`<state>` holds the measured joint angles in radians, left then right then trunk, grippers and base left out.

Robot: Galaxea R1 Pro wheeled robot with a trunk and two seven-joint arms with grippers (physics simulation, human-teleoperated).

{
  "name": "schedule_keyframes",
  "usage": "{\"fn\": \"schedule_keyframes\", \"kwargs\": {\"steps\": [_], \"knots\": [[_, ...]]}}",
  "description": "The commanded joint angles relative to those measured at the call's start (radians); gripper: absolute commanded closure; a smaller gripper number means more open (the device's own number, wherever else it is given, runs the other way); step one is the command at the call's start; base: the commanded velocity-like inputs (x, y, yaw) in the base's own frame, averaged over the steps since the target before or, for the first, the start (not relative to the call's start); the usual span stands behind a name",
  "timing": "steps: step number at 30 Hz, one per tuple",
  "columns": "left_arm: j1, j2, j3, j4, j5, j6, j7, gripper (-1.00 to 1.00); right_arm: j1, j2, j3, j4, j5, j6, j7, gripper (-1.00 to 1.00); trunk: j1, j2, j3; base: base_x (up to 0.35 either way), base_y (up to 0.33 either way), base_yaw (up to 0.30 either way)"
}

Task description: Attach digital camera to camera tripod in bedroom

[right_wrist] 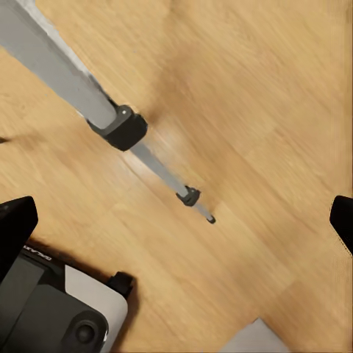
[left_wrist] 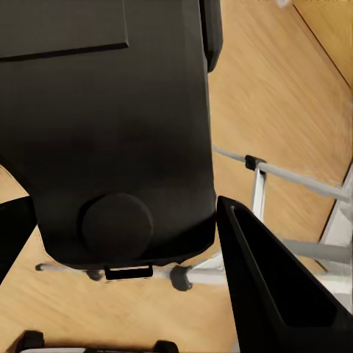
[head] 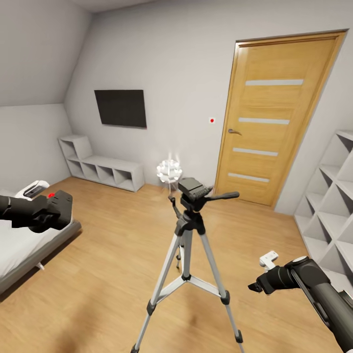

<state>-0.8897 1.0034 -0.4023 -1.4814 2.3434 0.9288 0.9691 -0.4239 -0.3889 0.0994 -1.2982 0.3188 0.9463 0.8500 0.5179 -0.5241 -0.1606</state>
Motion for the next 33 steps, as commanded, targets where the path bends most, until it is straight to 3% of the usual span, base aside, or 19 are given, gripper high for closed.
{"fn": "schedule_keyframes", "kwargs": {"steps": [1,10,23,33], "knots": [[-0.003,0.001,-0.003,0.0,0.008,0.001,0.008,1.0,-0.001,-0.001,0.001,-0.001,0.01,0.002,0.009,-1.0,0.001,-0.002,-0.002,0.305,-0.175,0.0],[-0.004,0.005,-0.003,0.0,0.009,0.001,0.007,1.0,-0.001,-0.001,0.002,-0.001,0.011,0.002,0.009,-1.0,0.001,-0.002,-0.002,0.215,-0.128,0.001],[-0.005,0.007,-0.001,-0.002,0.01,0.001,0.007,1.0,-0.001,-0.001,0.002,-0.001,0.011,0.002,0.009,-1.0,0.001,-0.002,-0.002,0.022,-0.014,0.173],[-0.005,0.011,-0.001,-0.002,0.01,0.001,0.007,1.0,-0.001,-0.001,0.003,-0.009,0.011,0.002,0.009,-1.0,0.001,-0.002,-0.002,0.043,-0.128,0.047]]}}
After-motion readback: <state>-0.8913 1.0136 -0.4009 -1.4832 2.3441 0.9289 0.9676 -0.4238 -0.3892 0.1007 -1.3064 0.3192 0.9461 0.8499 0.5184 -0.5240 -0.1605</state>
